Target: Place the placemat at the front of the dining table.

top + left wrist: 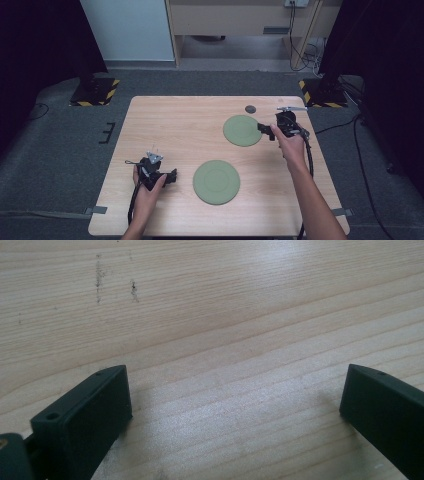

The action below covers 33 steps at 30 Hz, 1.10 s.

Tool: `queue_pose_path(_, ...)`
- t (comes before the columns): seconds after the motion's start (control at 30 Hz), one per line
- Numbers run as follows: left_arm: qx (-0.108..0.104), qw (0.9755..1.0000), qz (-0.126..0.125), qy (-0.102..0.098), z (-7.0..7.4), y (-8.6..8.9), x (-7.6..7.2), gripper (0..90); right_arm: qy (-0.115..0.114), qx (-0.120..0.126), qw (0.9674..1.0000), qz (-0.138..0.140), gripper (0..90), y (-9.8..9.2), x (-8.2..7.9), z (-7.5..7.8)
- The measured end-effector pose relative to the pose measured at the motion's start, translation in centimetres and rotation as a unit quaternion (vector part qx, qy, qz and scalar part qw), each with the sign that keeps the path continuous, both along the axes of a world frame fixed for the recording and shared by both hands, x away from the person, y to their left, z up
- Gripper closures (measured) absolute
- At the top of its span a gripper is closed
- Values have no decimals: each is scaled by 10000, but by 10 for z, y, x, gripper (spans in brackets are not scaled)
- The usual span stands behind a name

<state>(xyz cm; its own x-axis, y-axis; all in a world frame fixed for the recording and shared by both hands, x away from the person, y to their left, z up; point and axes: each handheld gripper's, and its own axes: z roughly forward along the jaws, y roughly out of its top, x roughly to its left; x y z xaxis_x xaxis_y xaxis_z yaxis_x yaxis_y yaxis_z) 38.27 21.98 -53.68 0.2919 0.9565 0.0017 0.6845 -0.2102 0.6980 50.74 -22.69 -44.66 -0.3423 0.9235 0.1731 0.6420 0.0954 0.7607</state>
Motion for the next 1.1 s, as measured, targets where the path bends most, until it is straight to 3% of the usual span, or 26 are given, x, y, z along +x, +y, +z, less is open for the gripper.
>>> queue_pose_path(0.2, -4, 10000, 17, -3, 0, 0, 1, 0, -66, -7, 10000, -31, 99, -10, -15, 0)
queue_pose_path(1.1, 0, 10000, 17, -1, 0, 0, 1, 0, -226, 10, 9997, 6, 89, -27, -40, 1)
